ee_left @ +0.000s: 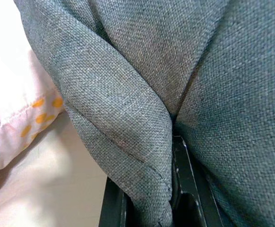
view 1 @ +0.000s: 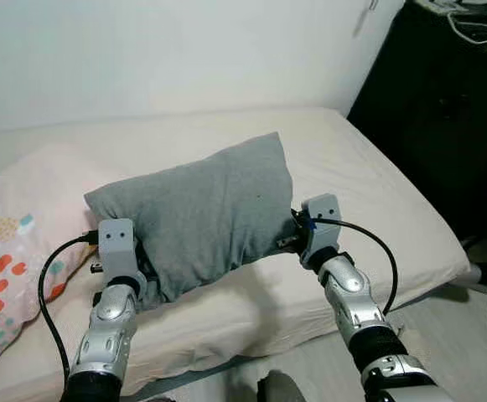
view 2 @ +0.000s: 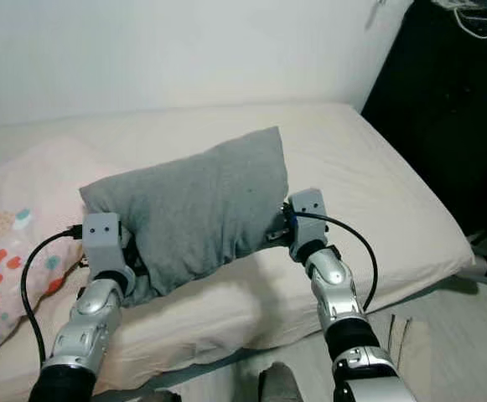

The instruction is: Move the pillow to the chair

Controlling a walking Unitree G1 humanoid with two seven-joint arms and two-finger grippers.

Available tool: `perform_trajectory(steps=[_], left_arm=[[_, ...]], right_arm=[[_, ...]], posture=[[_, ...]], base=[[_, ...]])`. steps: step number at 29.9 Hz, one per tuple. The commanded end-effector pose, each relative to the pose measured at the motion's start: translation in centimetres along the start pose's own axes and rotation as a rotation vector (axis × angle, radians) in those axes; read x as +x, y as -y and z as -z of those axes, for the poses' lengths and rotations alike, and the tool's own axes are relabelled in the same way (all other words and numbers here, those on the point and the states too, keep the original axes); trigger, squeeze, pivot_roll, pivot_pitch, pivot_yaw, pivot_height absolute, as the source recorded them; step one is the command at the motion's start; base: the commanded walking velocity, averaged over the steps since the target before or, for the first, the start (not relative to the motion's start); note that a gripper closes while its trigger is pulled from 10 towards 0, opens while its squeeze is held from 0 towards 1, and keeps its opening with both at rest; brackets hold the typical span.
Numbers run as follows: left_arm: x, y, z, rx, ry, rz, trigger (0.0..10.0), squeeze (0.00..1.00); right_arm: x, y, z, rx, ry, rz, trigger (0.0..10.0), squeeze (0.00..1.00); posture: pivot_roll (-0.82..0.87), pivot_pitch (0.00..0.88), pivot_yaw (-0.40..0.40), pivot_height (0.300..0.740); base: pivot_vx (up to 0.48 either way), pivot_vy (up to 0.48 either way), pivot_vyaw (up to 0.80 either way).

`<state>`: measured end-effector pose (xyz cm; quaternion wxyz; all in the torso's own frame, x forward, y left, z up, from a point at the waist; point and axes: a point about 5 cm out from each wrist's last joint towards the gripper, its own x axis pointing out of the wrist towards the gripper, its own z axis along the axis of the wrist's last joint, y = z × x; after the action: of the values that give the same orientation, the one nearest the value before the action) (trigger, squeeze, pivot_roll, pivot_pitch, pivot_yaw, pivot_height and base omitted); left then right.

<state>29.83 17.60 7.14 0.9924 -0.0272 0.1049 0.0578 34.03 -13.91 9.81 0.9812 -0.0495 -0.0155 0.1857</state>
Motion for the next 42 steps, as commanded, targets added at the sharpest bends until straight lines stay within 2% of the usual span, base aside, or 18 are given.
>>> perform_trajectory(steps=[1,11,18,42], left_arm=[[0.21,1.64,-0.91,-0.018,0.05,0.058,10.0,0.0],[0.35,1.58,-1.05,-0.019,0.055,0.058,10.0,0.0],[0.29,1.63,-1.1,-0.018,0.058,0.057,10.0,0.0],[0.42,1.61,-1.16,-0.019,0.062,0.059,10.0,0.0]], right_arm=[[0.36,-1.54,-0.2,-0.027,0.017,-0.077,10.0,0.0],[0.49,-1.65,0.01,-0.037,-0.012,-0.092,10.0,0.0],[0.6,-1.73,-0.02,-0.038,-0.015,-0.099,10.0,0.0],[0.6,-1.86,0.04,-0.037,-0.008,-0.099,10.0,0.0]], posture=[[-0.03,0.089,-0.121,0.666],[-0.03,0.08,-0.125,0.666],[-0.03,0.072,-0.129,0.691],[-0.02,0.065,-0.128,0.691]], base=[[0.0,0.0,0.0],[0.0,0.0,0.0],[0.0,0.0,0.0],[0.0,0.0,0.0]])
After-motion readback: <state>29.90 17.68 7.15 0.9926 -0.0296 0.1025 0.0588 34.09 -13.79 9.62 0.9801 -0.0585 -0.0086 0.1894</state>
